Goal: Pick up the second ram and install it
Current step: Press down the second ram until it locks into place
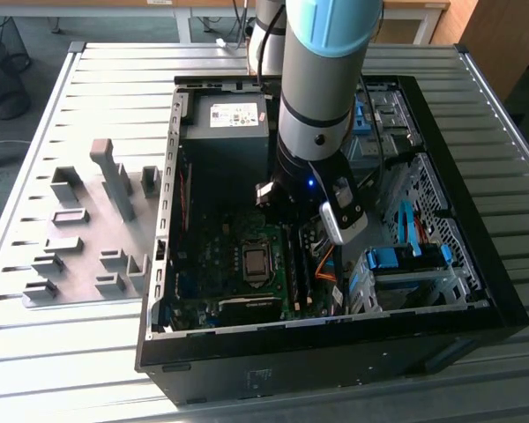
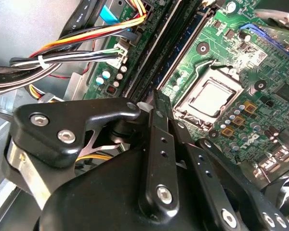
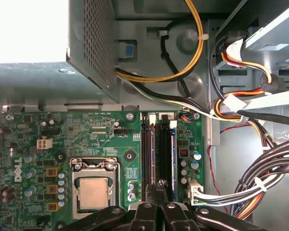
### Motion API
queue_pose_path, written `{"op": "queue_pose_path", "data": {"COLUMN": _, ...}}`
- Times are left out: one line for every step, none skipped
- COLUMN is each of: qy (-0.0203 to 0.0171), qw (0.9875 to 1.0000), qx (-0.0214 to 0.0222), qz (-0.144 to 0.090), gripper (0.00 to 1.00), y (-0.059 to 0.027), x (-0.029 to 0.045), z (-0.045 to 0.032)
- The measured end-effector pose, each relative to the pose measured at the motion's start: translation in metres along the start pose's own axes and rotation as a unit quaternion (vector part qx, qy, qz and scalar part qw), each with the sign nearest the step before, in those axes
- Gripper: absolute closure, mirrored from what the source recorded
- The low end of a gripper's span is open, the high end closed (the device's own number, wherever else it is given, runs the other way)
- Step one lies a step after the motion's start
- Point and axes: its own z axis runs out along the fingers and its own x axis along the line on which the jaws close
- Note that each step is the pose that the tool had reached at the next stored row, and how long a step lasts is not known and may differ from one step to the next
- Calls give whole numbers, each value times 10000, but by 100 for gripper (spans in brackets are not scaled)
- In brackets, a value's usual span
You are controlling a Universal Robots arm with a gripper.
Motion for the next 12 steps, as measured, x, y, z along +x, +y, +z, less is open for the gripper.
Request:
{"op": "queue_pose_path", "data": {"qy": 0, "qw": 10000, "qx": -4, "qz": 0, "gripper": 90, "y": -1, "x": 1, "z": 19}}
{"op": "queue_pose_path", "data": {"qy": 0, "qw": 10000, "qx": -5, "qz": 0, "gripper": 90, "y": -2, "x": 1, "z": 35}}
{"op": "queue_pose_path", "data": {"qy": 0, "qw": 10000, "qx": -5, "qz": 1, "gripper": 90, "y": -2, "x": 1, "z": 43}}
{"op": "queue_pose_path", "data": {"qy": 0, "qw": 10000, "qx": -4, "qz": 0, "gripper": 90, "y": -2, "x": 1, "z": 44}}
{"op": "queue_pose_path", "data": {"qy": 1, "qw": 10000, "qx": -4, "qz": 0, "gripper": 90, "y": -2, "x": 1, "z": 44}}
{"op": "queue_pose_path", "data": {"qy": 1, "qw": 10000, "qx": -3, "qz": 0, "gripper": 90, "y": -3, "x": 1, "z": 44}}
{"op": "queue_pose_path", "data": {"qy": 0, "qw": 10000, "qx": -4, "qz": 0, "gripper": 90, "y": -2, "x": 1, "z": 45}}
{"op": "queue_pose_path", "data": {"qy": 0, "qw": 10000, "qx": -4, "qz": 0, "gripper": 90, "y": -2, "x": 1, "z": 47}}
{"op": "queue_pose_path", "data": {"qy": 0, "qw": 10000, "qx": -6, "qz": 0, "gripper": 90, "y": -2, "x": 0, "z": 52}}
{"op": "queue_pose_path", "data": {"qy": 0, "qw": 10000, "qx": -7, "qz": 0, "gripper": 90, "y": -2, "x": 1, "z": 59}}
{"op": "queue_pose_path", "data": {"qy": 0, "qw": 10000, "qx": -5, "qz": 0, "gripper": 90, "y": -3, "x": 1, "z": 62}}
{"op": "queue_pose_path", "data": {"qy": 0, "qw": 10000, "qx": -5, "qz": 0, "gripper": 90, "y": -3, "x": 1, "z": 66}}
